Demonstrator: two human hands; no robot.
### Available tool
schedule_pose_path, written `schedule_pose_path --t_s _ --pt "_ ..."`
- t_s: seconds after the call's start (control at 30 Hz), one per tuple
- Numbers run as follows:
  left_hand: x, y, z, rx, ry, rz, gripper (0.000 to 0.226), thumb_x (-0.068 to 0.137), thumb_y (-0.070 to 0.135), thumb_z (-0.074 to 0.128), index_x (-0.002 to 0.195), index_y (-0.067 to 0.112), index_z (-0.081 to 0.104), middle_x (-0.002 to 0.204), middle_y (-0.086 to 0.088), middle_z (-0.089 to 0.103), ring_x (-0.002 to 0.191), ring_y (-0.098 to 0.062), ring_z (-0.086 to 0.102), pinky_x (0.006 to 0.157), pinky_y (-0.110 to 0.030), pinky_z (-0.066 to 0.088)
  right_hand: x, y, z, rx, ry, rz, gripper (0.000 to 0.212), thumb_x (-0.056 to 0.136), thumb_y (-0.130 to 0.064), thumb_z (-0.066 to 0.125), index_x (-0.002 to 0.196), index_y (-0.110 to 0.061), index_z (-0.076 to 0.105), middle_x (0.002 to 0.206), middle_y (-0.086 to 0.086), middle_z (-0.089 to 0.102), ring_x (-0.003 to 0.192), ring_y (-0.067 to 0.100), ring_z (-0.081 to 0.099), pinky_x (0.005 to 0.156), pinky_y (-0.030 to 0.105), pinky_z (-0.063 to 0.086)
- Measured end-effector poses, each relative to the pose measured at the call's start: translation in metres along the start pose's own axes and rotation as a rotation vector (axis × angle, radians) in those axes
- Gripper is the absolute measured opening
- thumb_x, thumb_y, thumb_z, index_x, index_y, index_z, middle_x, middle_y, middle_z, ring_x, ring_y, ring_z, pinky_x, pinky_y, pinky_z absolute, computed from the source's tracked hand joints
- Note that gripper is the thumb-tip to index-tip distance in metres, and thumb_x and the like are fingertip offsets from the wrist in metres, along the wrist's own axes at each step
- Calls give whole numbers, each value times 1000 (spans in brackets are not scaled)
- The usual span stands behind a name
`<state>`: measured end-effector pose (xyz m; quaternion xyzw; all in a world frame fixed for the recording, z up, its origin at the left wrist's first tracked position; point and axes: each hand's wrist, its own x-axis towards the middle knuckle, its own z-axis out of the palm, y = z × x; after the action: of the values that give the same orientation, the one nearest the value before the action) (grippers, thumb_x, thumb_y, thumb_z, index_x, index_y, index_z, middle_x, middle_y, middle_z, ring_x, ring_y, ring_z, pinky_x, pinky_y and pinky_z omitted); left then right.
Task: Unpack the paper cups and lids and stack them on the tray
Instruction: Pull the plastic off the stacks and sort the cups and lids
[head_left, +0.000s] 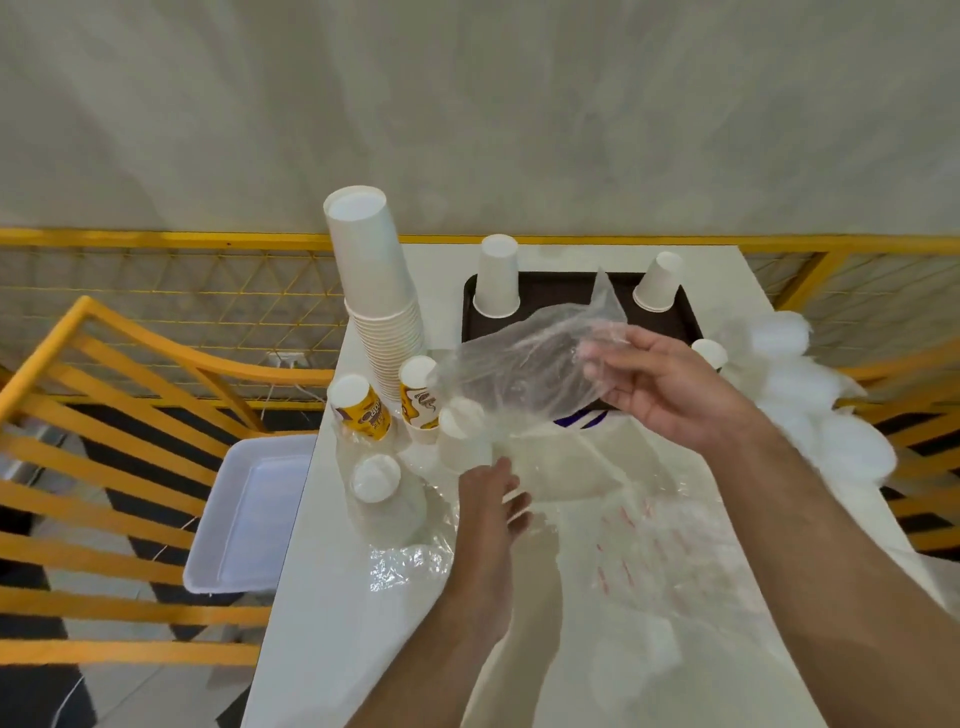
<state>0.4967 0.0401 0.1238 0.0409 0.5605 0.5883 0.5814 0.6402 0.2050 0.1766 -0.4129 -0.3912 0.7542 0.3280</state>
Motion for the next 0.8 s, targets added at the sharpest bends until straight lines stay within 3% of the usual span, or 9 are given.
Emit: schedule_pose_path --t_s 0.13,0.23,0.3,0.4,0.5,0.63,0.73,0.8 --pt "-6 -8 23 39 -109 146 46 71 51 68 103 28 43 107 2 59 110 -20 61 98 -33 47 -28 11 -48 106 70 58 34 95 10 48 120 -5 65 111 16 66 97 21 72 86 31 60" --pt "7 -17 36 95 -158 215 37 80 40 65 102 33 37 106 1 59 104 -17 59 98 -34 47 -52 21 -86 92 138 110 35 95 10 49 123 -5 63 103 12 68 102 23 71 94 33 57" --pt "15 -26 47 166 -230 216 33 82 27 70 97 37 43 108 -5 60 92 -17 60 90 -32 50 -67 29 -112 85 208 147 36 95 9 51 126 -6 61 94 7 71 98 23 73 96 34 54" --pt "26 -46 62 366 -294 252 32 82 -5 68 88 24 56 100 6 65 75 -11 58 75 -31 45 -88 41 -148 -61 333 242 36 92 6 60 125 -8 63 91 6 70 89 23 73 81 31 61" --pt "36 -75 73 619 -353 192 34 81 -9 61 81 24 67 81 11 63 68 -18 48 63 -28 37 -103 55 -185 -238 494 336 42 86 6 70 125 -6 62 90 8 74 80 22 70 65 26 54" --pt "44 -113 83 816 -312 84 39 82 -2 62 104 29 71 95 2 67 63 -11 56 52 -20 45 -119 64 -217 -330 635 392 55 79 6 76 129 -10 56 97 16 69 75 20 62 67 28 52" --pt "46 -134 90 943 -306 151 42 82 -2 64 116 21 68 100 2 65 65 -5 57 60 -12 45 -129 64 -224 -395 662 383 65 75 -5 85 129 -17 50 112 14 62 96 25 59 86 35 47" --pt "50 -142 91 1027 -305 237 43 81 -4 64 119 16 67 114 1 64 68 -2 56 66 -7 44 -134 63 -225 -476 743 317 64 75 -13 88 126 -20 50 115 10 54 103 27 55 85 35 43"
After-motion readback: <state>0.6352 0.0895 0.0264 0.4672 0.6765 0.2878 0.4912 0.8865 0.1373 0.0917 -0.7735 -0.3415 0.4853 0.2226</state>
